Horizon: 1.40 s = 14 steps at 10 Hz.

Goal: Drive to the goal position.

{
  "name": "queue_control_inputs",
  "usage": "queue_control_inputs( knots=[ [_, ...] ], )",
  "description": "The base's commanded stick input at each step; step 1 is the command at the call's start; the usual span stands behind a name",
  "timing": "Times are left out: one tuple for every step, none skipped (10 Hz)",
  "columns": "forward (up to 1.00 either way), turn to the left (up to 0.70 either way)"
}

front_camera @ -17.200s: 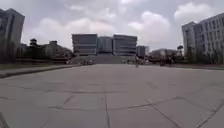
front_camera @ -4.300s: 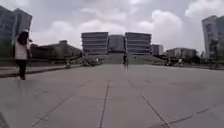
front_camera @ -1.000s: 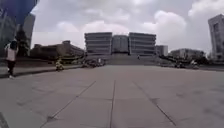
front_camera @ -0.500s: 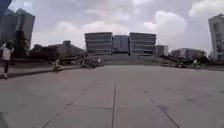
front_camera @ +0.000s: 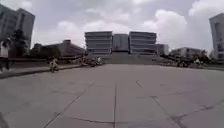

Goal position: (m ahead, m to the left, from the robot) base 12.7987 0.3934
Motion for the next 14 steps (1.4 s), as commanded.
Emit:
queue_control_inputs(
  knots=[
    [0.70, 0.00],
    [0.70, 0.00],
    [0.70, 0.00],
    [0.70, 0.00],
    [0.70, 0.00],
    [0.70, 0.00],
    [0.70, 0.00],
    [0.70, 0.00],
    [0.70, 0.00],
    [0.70, 0.00],
    [0.70, 0.00],
    [0.70, 0.00],
    [0.70, 0.00],
    [0.70, -0.01]
  ],
)
